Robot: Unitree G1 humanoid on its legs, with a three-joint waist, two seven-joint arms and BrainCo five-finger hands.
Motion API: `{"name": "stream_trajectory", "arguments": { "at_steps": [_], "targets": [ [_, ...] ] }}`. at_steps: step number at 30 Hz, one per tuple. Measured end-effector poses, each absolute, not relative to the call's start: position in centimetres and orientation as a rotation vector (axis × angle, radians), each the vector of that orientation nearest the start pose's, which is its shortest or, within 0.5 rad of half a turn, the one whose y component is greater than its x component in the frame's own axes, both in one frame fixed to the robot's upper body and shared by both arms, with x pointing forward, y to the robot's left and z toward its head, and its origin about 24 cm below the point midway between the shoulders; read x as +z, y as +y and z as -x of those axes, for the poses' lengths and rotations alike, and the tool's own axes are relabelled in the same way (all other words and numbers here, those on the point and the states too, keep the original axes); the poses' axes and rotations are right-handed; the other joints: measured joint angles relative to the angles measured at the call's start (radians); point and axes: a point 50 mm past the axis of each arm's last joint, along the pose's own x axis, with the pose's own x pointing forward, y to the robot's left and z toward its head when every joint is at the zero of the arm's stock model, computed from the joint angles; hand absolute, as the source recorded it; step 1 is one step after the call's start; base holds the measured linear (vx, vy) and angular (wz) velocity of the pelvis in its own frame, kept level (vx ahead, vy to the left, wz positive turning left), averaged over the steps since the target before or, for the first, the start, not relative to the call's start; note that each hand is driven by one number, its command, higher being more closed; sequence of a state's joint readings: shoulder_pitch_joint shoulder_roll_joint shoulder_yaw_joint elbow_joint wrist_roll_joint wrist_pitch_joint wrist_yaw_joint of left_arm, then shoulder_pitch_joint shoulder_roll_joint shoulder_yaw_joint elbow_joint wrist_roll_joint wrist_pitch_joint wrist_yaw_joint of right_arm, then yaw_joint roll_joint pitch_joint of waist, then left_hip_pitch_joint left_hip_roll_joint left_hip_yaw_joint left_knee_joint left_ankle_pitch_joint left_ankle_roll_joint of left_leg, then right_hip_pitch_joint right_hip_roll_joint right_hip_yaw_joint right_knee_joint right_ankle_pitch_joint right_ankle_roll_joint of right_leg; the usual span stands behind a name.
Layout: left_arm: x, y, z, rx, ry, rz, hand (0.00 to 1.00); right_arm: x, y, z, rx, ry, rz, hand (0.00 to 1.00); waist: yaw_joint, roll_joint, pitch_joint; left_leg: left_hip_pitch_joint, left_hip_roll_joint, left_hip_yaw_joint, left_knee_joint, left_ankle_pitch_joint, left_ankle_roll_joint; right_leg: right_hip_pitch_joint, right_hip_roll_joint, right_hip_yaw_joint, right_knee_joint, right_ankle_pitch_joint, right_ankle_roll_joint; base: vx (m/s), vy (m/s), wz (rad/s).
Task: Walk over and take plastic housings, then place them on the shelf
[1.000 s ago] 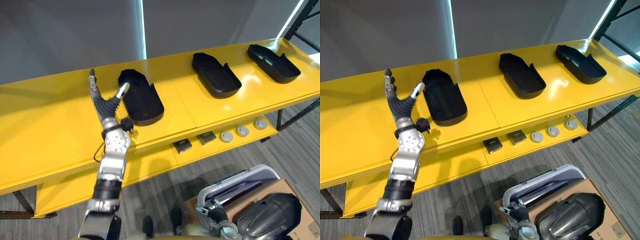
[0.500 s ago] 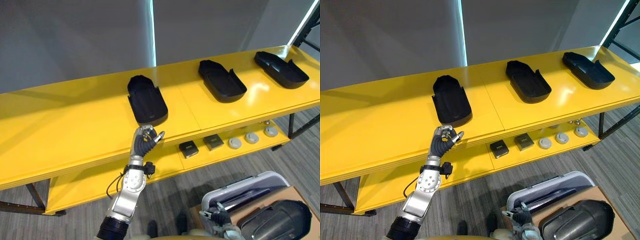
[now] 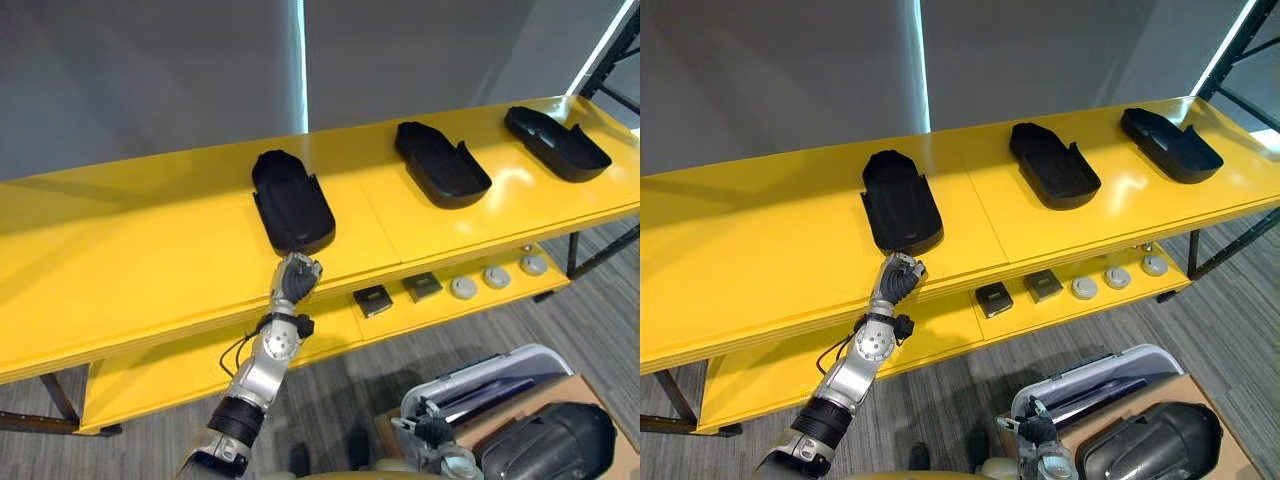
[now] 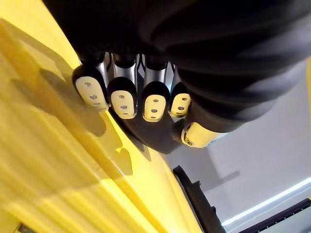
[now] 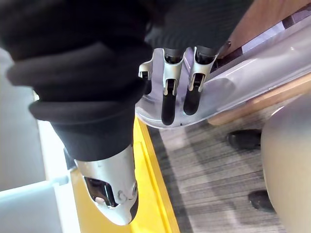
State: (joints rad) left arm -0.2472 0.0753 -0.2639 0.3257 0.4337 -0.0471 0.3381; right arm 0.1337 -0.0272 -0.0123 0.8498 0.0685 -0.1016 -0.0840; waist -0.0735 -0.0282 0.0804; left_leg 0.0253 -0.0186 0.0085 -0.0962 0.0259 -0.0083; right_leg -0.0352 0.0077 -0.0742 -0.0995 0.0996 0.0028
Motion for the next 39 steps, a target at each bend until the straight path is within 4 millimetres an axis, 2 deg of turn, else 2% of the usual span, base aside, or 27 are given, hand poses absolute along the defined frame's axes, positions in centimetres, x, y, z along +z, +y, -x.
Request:
{"name": "stream_trajectory", "arguments": {
  "at_steps": [6,13,19,35,38,39],
  "targets": [
    [4.8,10.9,-30.4,0.053,-0.13,-0.573,1.0,-14.2,-16.9,-12.5,-0.17,0.873,-0.02,0.0,-0.023,-0.016,0.011,-0.004,0.003,0.01,0.0,-0.001,0.0,-0.007,0.004,0.011,-0.001,0.0,0.0,0.0,0.001,-0.05],
    [5.7,12.5,-31.9,0.179,-0.117,-0.563,1.0,-14.1,-16.8,-12.7,-0.177,0.865,-0.028,0.0,-0.026,-0.022,0.019,-0.016,0.007,0.027,0.0,-0.001,0.0,-0.027,0.009,0.028,0.0,0.006,-0.009,0.0,0.011,-0.08],
    [5.8,13.9,-32.0,0.249,-0.105,-0.537,1.0,-14.0,-16.7,-12.8,-0.179,0.859,-0.032,0.0,-0.027,-0.023,0.019,-0.015,0.01,0.045,0.0,-0.003,0.0,-0.03,0.013,0.045,0.0,0.008,-0.011,-0.01,0.014,-0.08],
    [6.0,14.1,-32.4,0.243,-0.102,-0.518,1.0,-14.1,-16.8,-12.6,-0.189,0.862,-0.04,0.0,-0.029,-0.025,0.021,-0.008,0.01,0.042,0.0,-0.003,0.001,-0.023,0.012,0.04,0.0,0.008,-0.012,0.0,0.004,0.0],
    [6.4,13.8,-32.4,0.228,-0.124,-0.498,1.0,-14.1,-16.8,-12.6,-0.19,0.864,-0.039,0.0,-0.029,-0.025,0.021,-0.006,0.008,0.031,0.0,-0.003,0.001,-0.017,0.01,0.028,0.0,0.008,-0.012,-0.01,0.013,0.11],
    [7.1,13.5,-32.2,0.213,-0.159,-0.479,1.0,-14.1,-16.8,-12.5,-0.19,0.866,-0.039,0.0,-0.029,-0.025,0.021,-0.005,0.008,0.025,0.0,-0.002,0.001,-0.014,0.009,0.02,0.0,0.008,-0.012,-0.01,0.023,0.14]
  ]
}}
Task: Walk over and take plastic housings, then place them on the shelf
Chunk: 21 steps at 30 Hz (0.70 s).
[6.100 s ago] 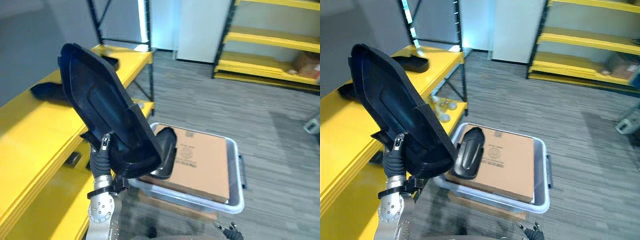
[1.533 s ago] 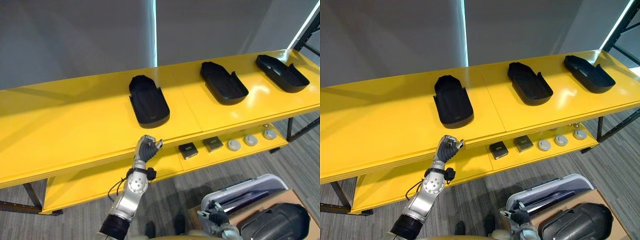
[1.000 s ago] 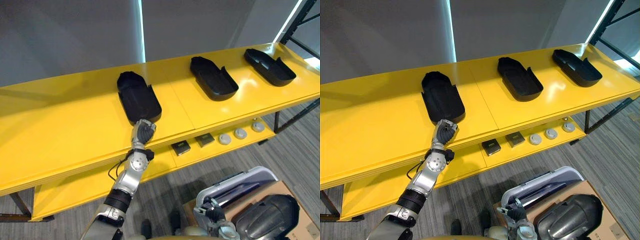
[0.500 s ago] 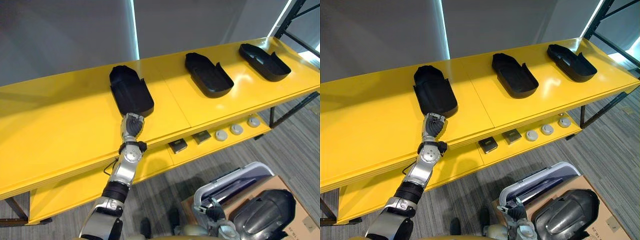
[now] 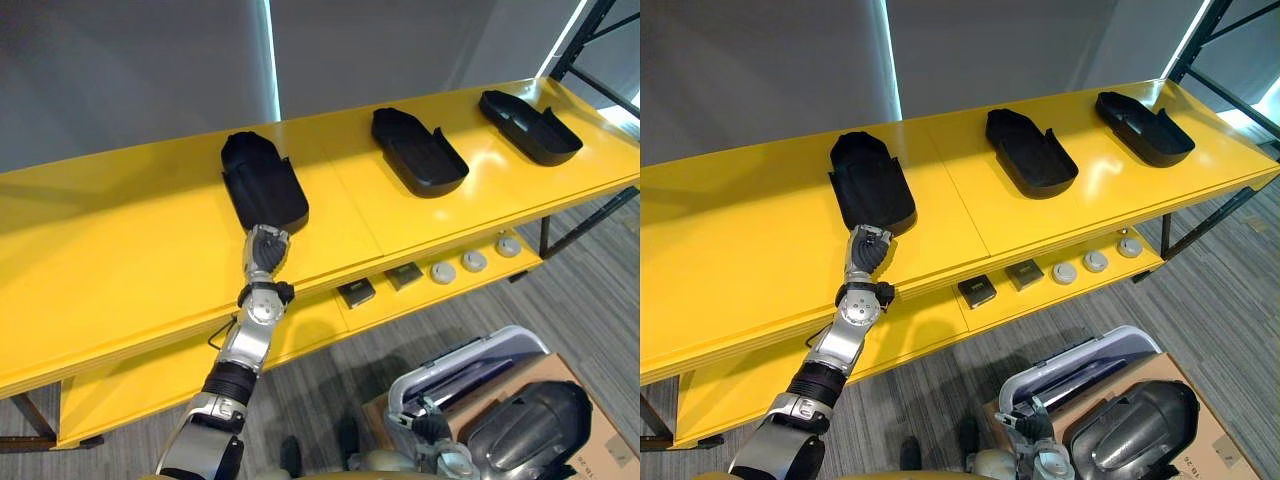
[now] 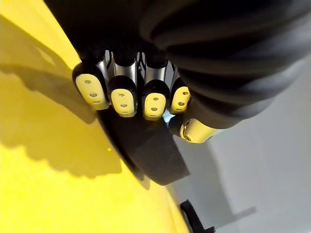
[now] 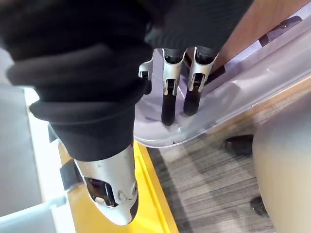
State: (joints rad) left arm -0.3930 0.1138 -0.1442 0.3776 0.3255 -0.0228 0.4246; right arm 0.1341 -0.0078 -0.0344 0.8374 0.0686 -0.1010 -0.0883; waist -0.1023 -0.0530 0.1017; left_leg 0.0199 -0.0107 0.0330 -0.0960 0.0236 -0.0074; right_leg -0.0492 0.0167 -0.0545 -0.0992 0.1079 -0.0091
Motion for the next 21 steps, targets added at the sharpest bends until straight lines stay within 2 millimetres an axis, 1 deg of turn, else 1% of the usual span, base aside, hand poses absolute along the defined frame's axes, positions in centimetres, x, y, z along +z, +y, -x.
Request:
{"name": "stream_trajectory", "arguments": {
  "at_steps": [1,3,4,6,7,8,9,10,11,12,13,14,15,16,18,19,20,21],
  "targets": [
    [8.3,13.1,-31.9,0.186,-0.232,-0.467,1.0,-14.2,-16.8,-12.4,-0.191,0.869,-0.039,0.0,0.003,0.0,0.0,0.005,0.0,-0.006,0.0,0.0,0.0,0.007,-0.001,-0.003,0.0,0.0,0.0,-0.01,0.029,0.13],
    [9.5,12.9,-31.5,0.184,-0.295,-0.443,1.0,-14.2,-16.8,-12.4,-0.189,0.87,-0.039,0.0,0.005,0.0,0.0,0.012,-0.001,-0.007,0.0,0.0,0.0,0.015,-0.001,-0.004,0.0,-0.001,0.001,-0.02,0.031,0.09],
    [12.2,12.6,-30.9,0.186,-0.424,-0.407,1.0,-14.1,-16.7,-12.5,-0.186,0.866,-0.037,0.0,0.007,0.001,0.0,0.01,-0.002,-0.017,0.0,0.0,0.0,0.016,-0.004,-0.01,0.0,-0.001,0.001,-0.03,0.032,0.14],
    [14.5,12.5,-29.9,0.195,-0.54,-0.369,1.0,-14.2,-16.7,-12.5,-0.186,0.868,-0.036,0.0,0.007,0.001,0.0,0.006,-0.005,-0.034,0.0,0.0,0.0,0.016,-0.006,-0.021,0.0,-0.001,0.001,-0.04,0.031,0.15],
    [15.2,12.6,-29.4,0.203,-0.584,-0.353,1.0,-14.2,-16.7,-12.4,-0.186,0.869,-0.036,0.0,0.008,0.002,0.0,0.007,-0.005,-0.035,0.0,0.0,0.0,0.017,-0.006,-0.022,0.0,-0.002,0.001,-0.03,0.026,0.1],
    [16.5,13.0,-28.1,0.225,-0.662,-0.32,1.0,-14.2,-16.8,-12.4,-0.186,0.873,-0.034,0.0,0.013,0.004,-0.001,0.007,-0.005,-0.039,0.0,-0.001,0.0,0.018,-0.006,-0.025,0.0,-0.002,0.001,-0.02,0.023,0.07],
    [17.1,13.9,-26.9,0.26,-0.709,-0.298,1.0,-14.3,-16.9,-12.2,-0.186,0.878,-0.028,0.0,0.019,0.008,-0.002,0.007,-0.005,-0.043,0.0,-0.001,-0.001,0.019,-0.006,-0.028,0.0,-0.003,0.001,-0.02,0.021,0.06],
    [17.2,14.4,-26.3,0.284,-0.72,-0.292,1.0,-14.3,-17.0,-12.2,-0.184,0.881,-0.023,0.0,0.025,0.01,-0.002,0.007,-0.006,-0.044,0.0,-0.001,-0.001,0.02,-0.006,-0.028,0.0,-0.003,0.001,-0.02,0.023,0.09],
    [17.1,16.4,-25.0,0.365,-0.723,-0.279,1.0,-14.5,-17.3,-11.9,-0.188,0.895,-0.012,0.0,0.037,0.016,-0.002,0.01,-0.006,-0.052,0.0,-0.001,-0.001,0.025,-0.006,-0.033,0.0,-0.005,0.001,-0.02,0.015,0.11],
    [16.8,17.4,-24.3,0.413,-0.714,-0.276,1.0,-14.6,-17.4,-11.7,-0.189,0.902,-0.01,0.0,0.039,0.018,-0.002,0.011,-0.006,-0.057,0.0,-0.001,-0.001,0.028,-0.006,-0.039,0.0,-0.006,0.001,-0.02,0.018,0.19],
    [16.3,19.1,-23.3,0.502,-0.692,-0.271,1.0,-14.6,-17.5,-11.5,-0.191,0.91,-0.008,0.0,0.044,0.021,-0.003,0.01,-0.006,-0.064,0.0,-0.002,-0.003,0.03,-0.007,-0.048,0.0,-0.009,0.001,-0.01,0.015,0.22],
    [15.5,21.3,-21.8,0.621,-0.661,-0.254,1.0,-14.7,-17.7,-11.3,-0.196,0.916,-0.005,0.0,0.061,0.023,-0.003,0.01,-0.006,-0.072,0.0,-0.001,-0.004,0.032,-0.007,-0.055,0.0,-0.012,0.002,-0.01,0.021,0.29],
    [14.4,23.1,-20.4,0.725,-0.614,-0.211,1.0,-14.8,-17.8,-11.1,-0.202,0.924,-0.004,0.0,0.07,0.023,-0.003,0.011,-0.006,-0.085,0.001,0.0,-0.004,0.039,-0.008,-0.066,0.0,-0.015,0.002,0.0,0.016,0.3],
    [13.7,24.0,-19.7,0.776,-0.585,-0.199,1.0,-14.8,-17.9,-11.0,-0.208,0.926,-0.006,0.0,0.078,0.023,-0.003,0.013,-0.006,-0.092,0.001,0.0,-0.005,0.045,-0.009,-0.076,0.001,-0.018,0.002,-0.01,0.016,0.37],
    [10.5,26.5,-17.1,0.9,-0.438,-0.139,1.0,-14.9,-17.9,-10.6,-0.22,0.938,-0.009,0.0,0.107,0.022,-0.006,0.017,-0.007,-0.112,0.0,-0.002,-0.006,0.066,-0.013,-0.104,0.002,-0.031,0.0,-0.01,0.019,0.37],
    [9.4,26.9,-16.7,0.918,-0.391,-0.103,1.0,-14.9,-18.0,-10.5,-0.23,0.941,-0.006,0.0,0.118,0.022,-0.007,0.018,-0.007,-0.116,0.001,-0.004,-0.004,0.065,-0.014,-0.111,0.01,-0.037,0.001,-0.01,0.015,0.35],
    [7.3,27.6,-15.6,0.965,-0.29,-0.064,1.0,-15.0,-18.1,-10.3,-0.24,0.95,-0.007,0.0,0.125,0.021,-0.007,0.019,-0.006,-0.117,0.001,-0.005,-0.002,0.064,-0.017,-0.127,0.028,-0.051,0.003,-0.01,0.011,0.29],
    [4.8,28.2,-14.5,0.993,-0.169,-0.033,1.0,-15.0,-18.1,-10.3,-0.246,0.962,-0.012,0.0,0.126,0.02,-0.008,0.024,-0.005,-0.116,0.001,-0.006,0.0,0.063,-0.02,-0.135,0.047,-0.064,0.001,-0.01,0.014,0.23]
  ]
}}
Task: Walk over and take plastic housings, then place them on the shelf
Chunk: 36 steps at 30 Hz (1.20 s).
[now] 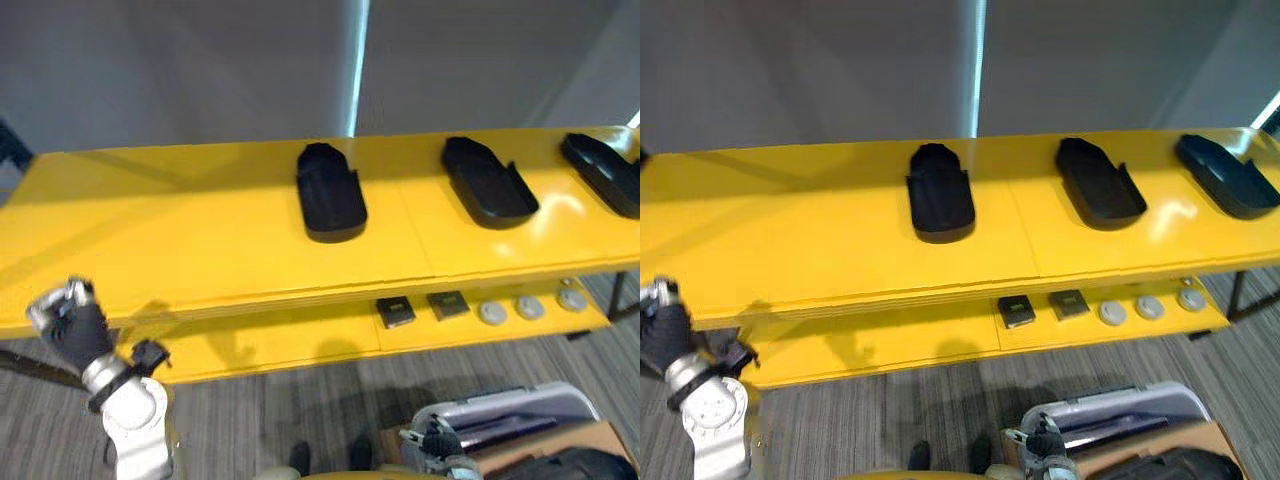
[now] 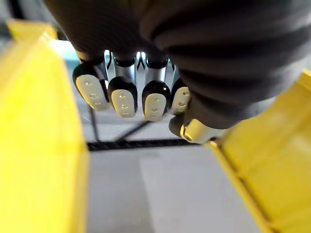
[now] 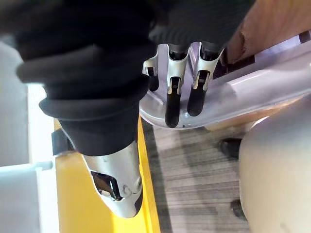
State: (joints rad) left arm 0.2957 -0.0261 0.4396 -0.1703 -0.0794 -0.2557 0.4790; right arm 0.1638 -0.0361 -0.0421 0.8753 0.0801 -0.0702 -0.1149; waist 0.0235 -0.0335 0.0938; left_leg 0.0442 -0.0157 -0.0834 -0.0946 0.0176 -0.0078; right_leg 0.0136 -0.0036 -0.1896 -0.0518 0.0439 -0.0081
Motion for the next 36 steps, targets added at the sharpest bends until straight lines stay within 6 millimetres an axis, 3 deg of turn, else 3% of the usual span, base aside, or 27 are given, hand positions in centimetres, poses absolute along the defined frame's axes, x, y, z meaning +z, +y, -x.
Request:
{"name": "stream_trajectory", "arguments": {
  "at_steps": [3,4,6,7,8,12,19,28,30,33,34,36],
  "targets": [
    [-0.6,28.1,-12.9,0.967,0.11,0.005,1.0,-15.1,-17.8,-10.2,-0.246,0.981,-0.02,0.0,0.009,-0.004,-0.003,-0.001,0.0,0.009,0.034,-0.023,0.014,-0.002,-0.005,-0.005,0.038,-0.027,0.001,-0.01,0.008,0.01],
    [-4.4,27.4,-11.7,0.912,0.32,0.022,1.0,-15.0,-17.8,-10.1,-0.252,0.986,-0.018,0.0,0.014,-0.005,-0.005,-0.004,0.0,0.014,0.059,-0.039,0.013,0.0,-0.008,-0.008,0.056,-0.041,0.008,-0.02,0.007,-0.05],
    [-6.9,26.6,-10.9,0.861,0.457,0.041,1.0,-14.9,-17.8,-10.0,-0.254,0.984,-0.019,0.0,0.013,-0.004,-0.009,-0.005,0.0,0.019,0.065,-0.043,0.013,0.0,-0.009,-0.008,0.059,-0.045,0.011,-0.01,0.003,-0.05],
    [-9.2,25.7,-10.0,0.814,0.59,0.062,0.0,-14.9,-17.8,-10.0,-0.254,0.984,-0.019,0.0,0.01,-0.001,-0.011,-0.005,0.001,0.027,0.066,-0.044,0.013,-0.001,-0.009,-0.008,0.059,-0.046,0.012,0.0,0.003,-0.04],
    [-11.1,24.7,-9.2,0.771,0.709,0.066,0.0,-14.9,-17.8,-10.0,-0.254,0.983,-0.019,0.0,0.007,0.001,-0.014,-0.005,0.004,0.04,0.065,-0.044,0.013,-0.001,-0.009,-0.009,0.059,-0.048,0.015,0.0,0.0,0.0],
    [-14.3,22.1,-6.8,0.642,0.95,0.044,0.0,-14.9,-17.8,-10.0,-0.256,0.98,-0.025,0.0,-0.011,0.005,-0.024,0.0,0.011,0.065,0.058,-0.041,0.008,0.0,-0.007,-0.002,0.053,-0.048,0.016,0.01,-0.001,-0.04],
    [-15.3,21.7,-5.9,0.553,1.047,-0.023,0.0,-15.1,-18.2,-9.6,-0.284,0.991,-0.036,0.0,-0.011,0.023,-0.047,0.019,0.016,0.072,0.038,-0.034,-0.002,0.009,0.001,0.016,0.035,-0.038,0.003,0.04,-0.004,-0.07],
    [-15.4,21.5,-6.9,0.441,1.046,-0.125,0.0,-15.2,-18.4,-9.6,-0.298,0.987,-0.039,0.0,-0.013,0.015,-0.041,0.013,0.014,0.074,0.049,-0.039,-0.007,0.017,0.002,0.021,0.015,-0.032,0.012,0.0,0.0,0.0],
    [-15.3,21.5,-7.5,0.436,1.03,-0.13,0.0,-15.1,-18.3,-9.8,-0.296,0.979,-0.041,0.0,-0.011,0.012,-0.029,-0.02,0.017,0.085,0.144,-0.09,-0.011,0.014,0.003,0.029,0.023,-0.035,0.013,0.0,0.005,-0.13],
    [-14.9,21.2,-8.4,0.437,0.99,-0.119,0.0,-14.7,-18.4,-11.0,-0.289,0.941,-0.034,0.0,-0.004,0.029,-0.009,-0.11,0.042,0.094,0.356,-0.189,-0.019,-0.039,0.026,0.081,0.093,-0.058,0.008,-0.05,0.004,-0.39],
    [-14.8,21.2,-8.5,0.439,0.985,-0.119,0.0,-14.6,-18.4,-11.2,-0.288,0.933,-0.034,0.0,-0.004,0.028,-0.007,-0.122,0.042,0.079,0.377,-0.195,-0.017,-0.048,0.029,0.088,0.103,-0.061,0.011,-0.09,-0.004,-0.76],
    [-14.6,20.9,-9.1,0.455,0.961,-0.109,0.0,-13.7,-18.0,-13.1,-0.264,0.861,-0.029,0.0,-0.005,0.032,-0.001,-0.16,0.033,-0.059,0.457,-0.245,-0.045,-0.115,0.052,0.164,0.17,-0.072,0.015,-0.04,-0.004,-1.01]
  ]
}}
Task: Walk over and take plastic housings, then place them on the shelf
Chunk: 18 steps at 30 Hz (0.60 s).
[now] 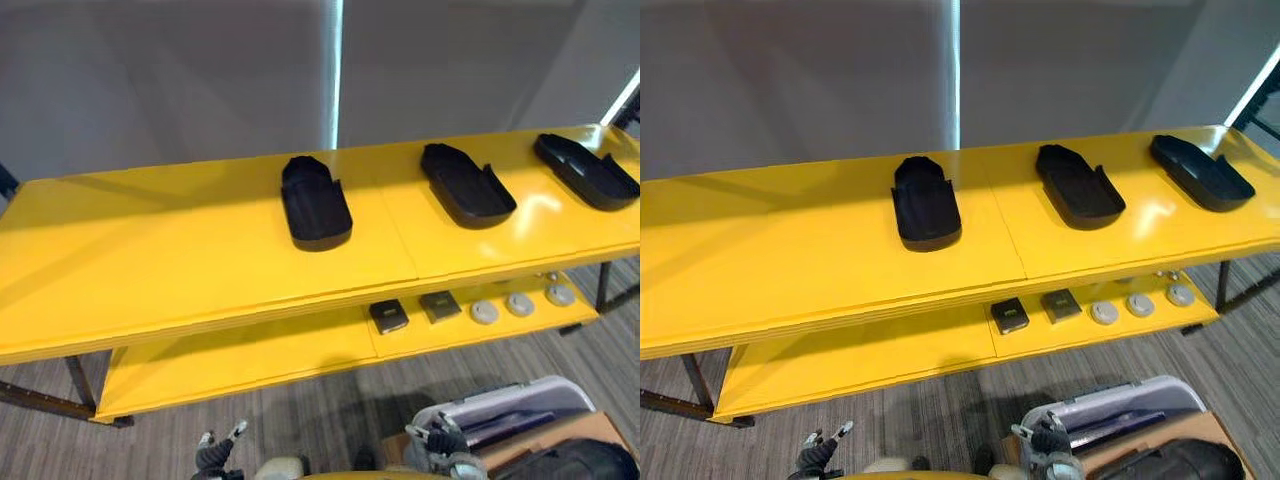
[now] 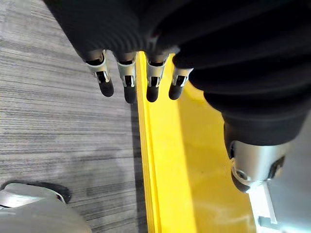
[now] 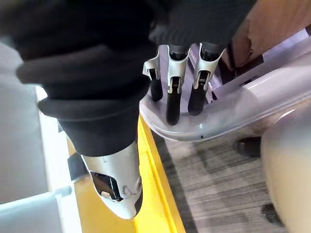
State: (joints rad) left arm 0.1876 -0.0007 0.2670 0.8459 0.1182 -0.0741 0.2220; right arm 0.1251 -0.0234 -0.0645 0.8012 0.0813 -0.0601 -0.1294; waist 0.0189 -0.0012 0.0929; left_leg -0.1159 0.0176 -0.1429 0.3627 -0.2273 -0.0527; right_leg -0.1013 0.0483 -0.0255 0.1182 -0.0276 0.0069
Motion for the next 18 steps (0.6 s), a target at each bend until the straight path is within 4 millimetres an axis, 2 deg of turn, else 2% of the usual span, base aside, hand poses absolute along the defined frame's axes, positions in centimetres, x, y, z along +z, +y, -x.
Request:
{"name": "stream_trajectory", "arguments": {
  "at_steps": [1,4,5,7,8,10,11,12,13,14,16,17,18],
  "targets": [
    [-14.6,20.8,-9.2,0.454,0.957,-0.105,0.0,-13.5,-17.9,-13.5,-0.255,0.845,-0.024,0.0,-0.003,0.003,0.001,0.002,0.002,-0.003,0.0,-0.017,0.008,-0.013,0.007,0.016,0.012,0.0,0.0,-0.05,0.057,-0.96],
    [-14.0,19.8,-11.7,0.398,0.893,-0.107,0.0,-12.0,-17.3,-15.5,-0.226,0.742,-0.007,0.0,-0.006,-0.016,0.024,0.001,0.001,0.07,0.032,-0.036,0.034,-0.059,0.014,0.091,0.062,-0.004,0.015,-0.12,0.132,-0.82],
    [-13.9,19.3,-12.2,0.387,0.879,-0.096,0.0,-11.3,-17.1,-16.4,-0.208,0.697,0.014,0.0,-0.003,-0.026,0.022,-0.003,0.004,0.119,0.039,-0.041,0.039,-0.077,0.02,0.138,0.065,0.002,0.022,-0.11,0.167,-1.14],
    [-13.8,18.5,-12.7,0.35,0.865,-0.102,0.0,-9.9,-16.5,-18.2,-0.165,0.614,0.048,0.0,-0.005,-0.029,0.025,-0.014,0.012,0.195,0.058,-0.049,0.058,-0.104,0.018,0.174,0.062,0.012,0.032,-0.12,0.17,-1.3],
    [-13.7,18.4,-13.0,0.343,0.856,-0.104,0.0,-9.3,-16.0,-19.2,-0.148,0.581,0.055,0.0,-0.004,-0.029,0.03,-0.014,0.026,0.277,0.053,-0.047,0.073,-0.121,0.0,0.148,0.054,0.02,0.024,-0.13,0.132,-1.36],
    [-13.5,18.2,-13.6,0.339,0.842,-0.101,0.0,-9.0,-15.3,-20.0,-0.125,0.56,0.06,0.0,0.0,-0.022,0.036,-0.01,0.043,0.378,0.03,-0.04,0.11,-0.16,-0.052,0.023,0.105,0.017,0.021,-0.15,0.134,-1.42],
    [-13.5,18.5,-13.8,0.342,0.838,-0.108,0.0,-9.1,-14.9,-20.1,-0.102,0.565,0.07,0.0,0.002,-0.019,0.038,0.004,0.053,0.427,0.009,-0.032,0.119,-0.18,-0.084,-0.065,0.207,-0.023,0.016,-0.12,0.105,-1.11],
    [-13.5,18.6,-13.8,0.343,0.837,-0.111,0.0,-9.2,-14.8,-20.0,-0.098,0.571,0.071,0.0,0.003,-0.015,0.04,0.015,0.06,0.452,-0.003,-0.027,0.12,-0.177,-0.098,-0.103,0.254,-0.048,0.017,-0.1,0.085,-1.41],
    [-13.5,19.0,-13.6,0.347,0.84,-0.123,0.0,-9.9,-14.7,-19.4,-0.091,0.608,0.08,0.0,0.003,-0.001,0.048,0.047,0.086,0.515,-0.032,-0.012,0.115,-0.116,-0.133,-0.197,0.354,-0.121,0.016,-0.11,0.017,-1.37],
    [-13.5,19.5,-13.6,0.35,0.843,-0.136,0.0,-10.5,-14.8,-18.9,-0.081,0.642,0.099,0.0,0.0,-0.011,0.042,0.047,0.094,0.562,-0.045,-0.001,0.112,-0.067,-0.172,-0.254,0.389,-0.169,0.022,-0.11,-0.018,-1.34],
    [-13.5,19.9,-13.4,0.353,0.851,-0.15,0.0,-11.2,-14.9,-18.4,-0.059,0.685,0.134,0.0,0.016,-0.021,0.036,0.042,0.101,0.616,-0.052,0.011,0.093,0.002,-0.22,-0.323,0.348,-0.193,0.03,-0.12,-0.16,-1.19],
    [-13.6,20.4,-13.3,0.349,0.861,-0.168,0.0,-11.5,-14.9,-18.4,-0.037,0.699,0.16,0.0,0.028,-0.052,0.023,0.032,0.085,0.615,-0.063,0.027,0.077,0.044,-0.228,-0.322,0.22,-0.182,0.057,-0.11,-0.241,-1.36],
    [-13.7,20.6,-13.2,0.343,0.876,-0.182,0.0,-11.5,-15.1,-18.6,-0.034,0.7,0.174,0.0,0.027,-0.042,0.028,0.024,0.081,0.601,-0.075,0.037,0.064,0.057,-0.207,-0.308,0.135,-0.175,0.07,-0.06,-0.205,-0.98]
  ]
}}
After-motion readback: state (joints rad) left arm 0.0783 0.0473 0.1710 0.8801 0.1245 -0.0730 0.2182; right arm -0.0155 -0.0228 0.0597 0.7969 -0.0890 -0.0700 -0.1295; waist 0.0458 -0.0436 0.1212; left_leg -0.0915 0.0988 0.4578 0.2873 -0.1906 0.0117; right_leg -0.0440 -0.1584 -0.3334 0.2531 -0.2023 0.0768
